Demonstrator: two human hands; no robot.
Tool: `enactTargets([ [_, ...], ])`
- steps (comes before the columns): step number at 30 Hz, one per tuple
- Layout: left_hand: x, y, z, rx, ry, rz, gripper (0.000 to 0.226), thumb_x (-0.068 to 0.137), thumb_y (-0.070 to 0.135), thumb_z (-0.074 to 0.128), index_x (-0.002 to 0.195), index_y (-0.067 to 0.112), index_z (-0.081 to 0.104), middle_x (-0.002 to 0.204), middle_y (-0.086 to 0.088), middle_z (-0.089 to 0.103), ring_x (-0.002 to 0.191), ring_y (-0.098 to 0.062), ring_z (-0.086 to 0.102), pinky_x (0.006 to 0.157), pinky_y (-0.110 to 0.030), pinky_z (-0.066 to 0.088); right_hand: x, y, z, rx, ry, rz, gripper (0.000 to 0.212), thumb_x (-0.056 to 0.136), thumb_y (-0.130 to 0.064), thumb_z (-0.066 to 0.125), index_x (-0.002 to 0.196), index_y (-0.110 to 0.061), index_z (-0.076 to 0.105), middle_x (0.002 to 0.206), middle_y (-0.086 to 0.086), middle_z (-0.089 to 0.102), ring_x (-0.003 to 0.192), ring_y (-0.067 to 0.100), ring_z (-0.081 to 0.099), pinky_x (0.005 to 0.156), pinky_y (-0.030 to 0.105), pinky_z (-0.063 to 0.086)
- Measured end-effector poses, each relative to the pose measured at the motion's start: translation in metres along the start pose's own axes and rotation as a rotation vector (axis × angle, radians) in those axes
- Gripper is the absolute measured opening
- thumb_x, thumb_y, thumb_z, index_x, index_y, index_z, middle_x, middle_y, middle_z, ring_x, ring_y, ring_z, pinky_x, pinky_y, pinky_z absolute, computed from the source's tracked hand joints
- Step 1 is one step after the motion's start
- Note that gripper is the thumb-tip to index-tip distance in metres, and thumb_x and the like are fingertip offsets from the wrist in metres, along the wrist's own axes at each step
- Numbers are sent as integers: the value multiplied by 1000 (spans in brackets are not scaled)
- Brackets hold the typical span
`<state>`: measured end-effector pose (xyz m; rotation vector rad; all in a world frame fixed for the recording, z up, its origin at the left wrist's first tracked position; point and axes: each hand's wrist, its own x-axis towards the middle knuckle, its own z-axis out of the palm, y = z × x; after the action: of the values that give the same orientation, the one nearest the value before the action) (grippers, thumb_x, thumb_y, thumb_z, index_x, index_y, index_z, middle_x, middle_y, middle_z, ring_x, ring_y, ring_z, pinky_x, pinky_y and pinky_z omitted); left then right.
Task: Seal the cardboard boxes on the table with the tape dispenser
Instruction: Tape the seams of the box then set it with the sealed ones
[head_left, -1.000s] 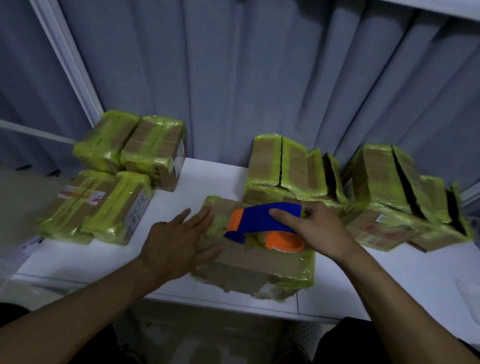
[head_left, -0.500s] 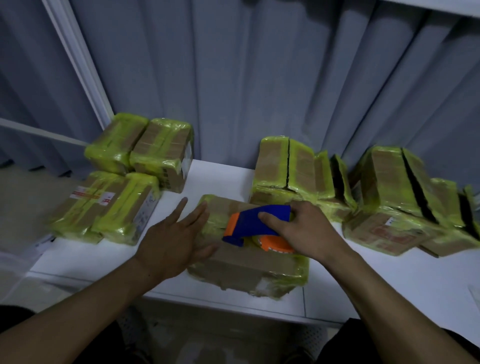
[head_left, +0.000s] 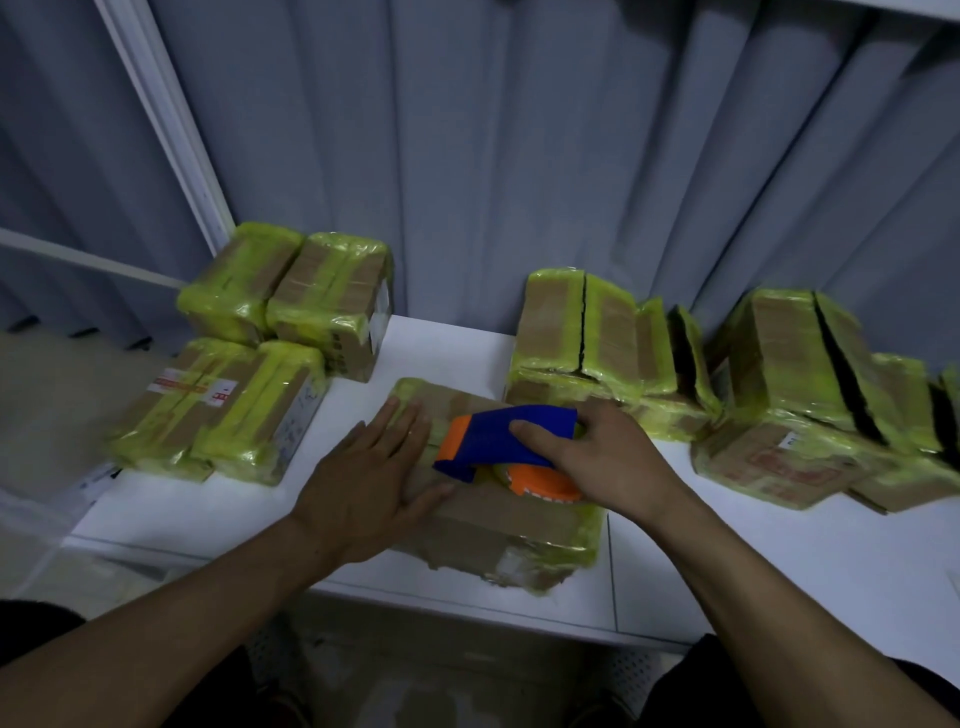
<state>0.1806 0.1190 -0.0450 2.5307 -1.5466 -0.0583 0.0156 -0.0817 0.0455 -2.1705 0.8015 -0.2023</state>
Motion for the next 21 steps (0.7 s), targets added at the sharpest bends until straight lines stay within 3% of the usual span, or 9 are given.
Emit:
enactTargets([
  [4,1,9,-2,37,-9,-10,86,94,75,11,156,18,26,164,0,16,152,-17,8,117,-49,31,-4,2,-12,-5,0,23,50,87,-59,71,67,-13,63,56,-3,62,48,7,59,46,16,37],
  [7,2,10,0,34,-17,-11,86,92,75,5,158,21,19,165,3,7,152,-15,1,118,-49,29,-7,9,-20,-14,-13,22,64,85,-66,69,85,-2,71,73,10,71,62,20,68,57,29,45],
  [10,3,11,-2,30,-16,4,85,92,74,7,157,21,23,166,3,9,152,-15,3,117,-47,31,-10,15,-29,-33,-27,50,62,82,-72,66,94,-12,74,77,4,73,64,14,69,58,28,48],
  [14,3,14,0,32,-9,26,79,95,71,17,156,22,29,165,4,12,152,-15,7,114,-47,35,-16,18,-40,-48,-30,96,53,83,-68,67,83,-15,73,67,-2,70,54,6,64,46,14,38],
  [21,0,9,0,99,-5,18,74,96,67,24,150,21,42,162,2,26,150,-17,19,111,-56,37,-14,12,-18,-150,5,57,57,87,-61,70,68,-8,66,52,-1,57,43,7,52,44,18,34],
])
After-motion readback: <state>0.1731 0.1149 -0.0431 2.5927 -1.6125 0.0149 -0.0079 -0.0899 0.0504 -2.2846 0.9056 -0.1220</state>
